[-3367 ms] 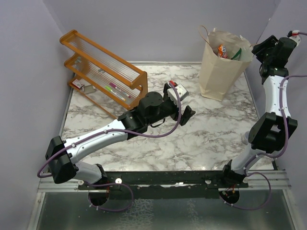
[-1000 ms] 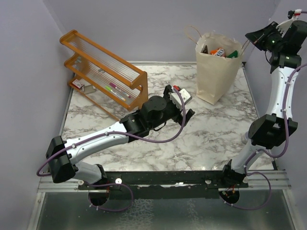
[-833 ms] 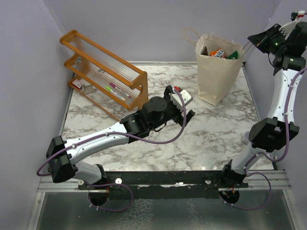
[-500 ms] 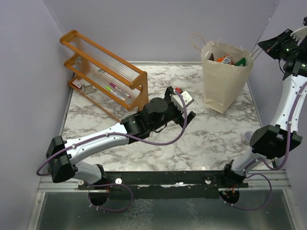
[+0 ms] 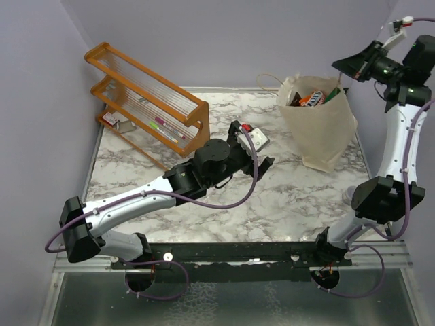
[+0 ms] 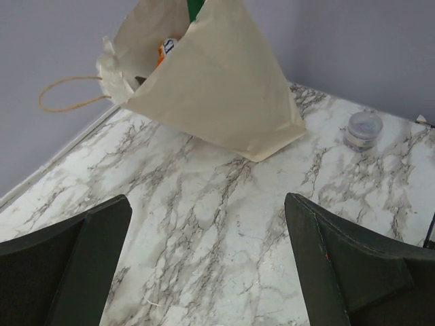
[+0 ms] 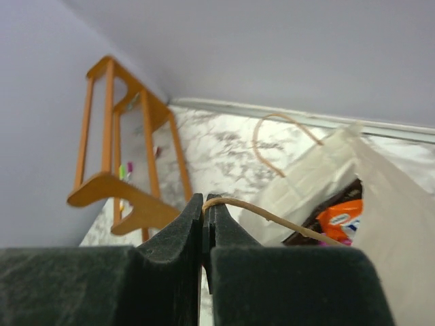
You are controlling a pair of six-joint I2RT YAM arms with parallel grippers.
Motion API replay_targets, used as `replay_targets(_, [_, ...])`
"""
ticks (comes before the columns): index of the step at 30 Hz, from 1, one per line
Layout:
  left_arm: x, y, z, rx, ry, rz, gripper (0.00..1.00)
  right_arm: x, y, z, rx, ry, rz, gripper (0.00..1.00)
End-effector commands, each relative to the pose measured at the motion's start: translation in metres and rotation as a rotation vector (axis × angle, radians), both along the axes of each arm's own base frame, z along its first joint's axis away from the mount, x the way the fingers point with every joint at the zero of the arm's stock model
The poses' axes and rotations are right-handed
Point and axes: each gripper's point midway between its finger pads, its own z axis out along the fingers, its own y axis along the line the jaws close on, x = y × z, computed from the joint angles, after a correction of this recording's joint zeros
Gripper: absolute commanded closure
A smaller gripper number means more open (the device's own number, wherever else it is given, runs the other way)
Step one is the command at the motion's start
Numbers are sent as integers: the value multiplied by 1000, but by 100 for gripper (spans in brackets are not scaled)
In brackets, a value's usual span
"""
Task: Take the snacks out of the paper bag
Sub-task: Adjust the paper bag at the center of the board.
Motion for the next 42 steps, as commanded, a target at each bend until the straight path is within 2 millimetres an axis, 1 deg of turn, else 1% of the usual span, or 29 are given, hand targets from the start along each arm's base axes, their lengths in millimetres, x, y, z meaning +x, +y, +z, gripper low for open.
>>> replay_targets(1, [-3,10,22,-55,-41,20,1,-57,86,36,-106,-186,308,99])
replay_targets(2, [-3,11,25,-62,-45,21,1,-65,94,34,-110,-190,330,99])
replay_targets(4, [-4,15,31,-69,-57,22,1,-80,102,28,-107,-187,351,99])
replay_targets(6, [-6,19,38,-80,-65,23,1,-98,109,21,-98,-190,386,99])
replay_targets(14, [-14,33,67,-134,-93,17,1,-152,133,2,-36,-153,477,99])
replay_targets(16, [-17,38,75,-148,-91,18,1,-165,141,-7,-31,-147,487,99])
replay_targets(18, [-20,42,82,-177,-64,23,1,-175,148,-20,-4,-115,505,99])
replay_targets(20, [-25,45,86,-219,-19,14,1,-183,152,-32,10,-98,521,99])
replay_targets(22, [-32,42,83,-255,44,-11,1,-186,153,-38,12,-91,505,99])
replay_targets(23, [-43,31,70,-303,169,-60,1,-189,154,-36,18,-108,509,99])
replay_targets(26, [-52,15,54,-315,273,-115,1,-187,157,-29,36,-116,521,99])
replay_targets(29, [-55,8,35,-293,341,-125,1,-185,164,-20,36,-134,549,99])
replay_targets(31, [-54,7,24,-272,368,-110,1,-183,171,-16,33,-138,557,99])
replay_targets(33, [-53,9,14,-261,394,-90,1,-183,181,-14,38,-142,582,99])
replay_targets(37, [-57,12,2,-268,443,-83,1,-185,209,-11,56,-144,628,99])
replay_targets(38, [-58,13,0,-272,454,-80,1,-184,213,-11,59,-148,626,99])
replay_targets(42, [-57,21,-19,-255,489,-36,1,-177,217,-9,68,-162,610,99])
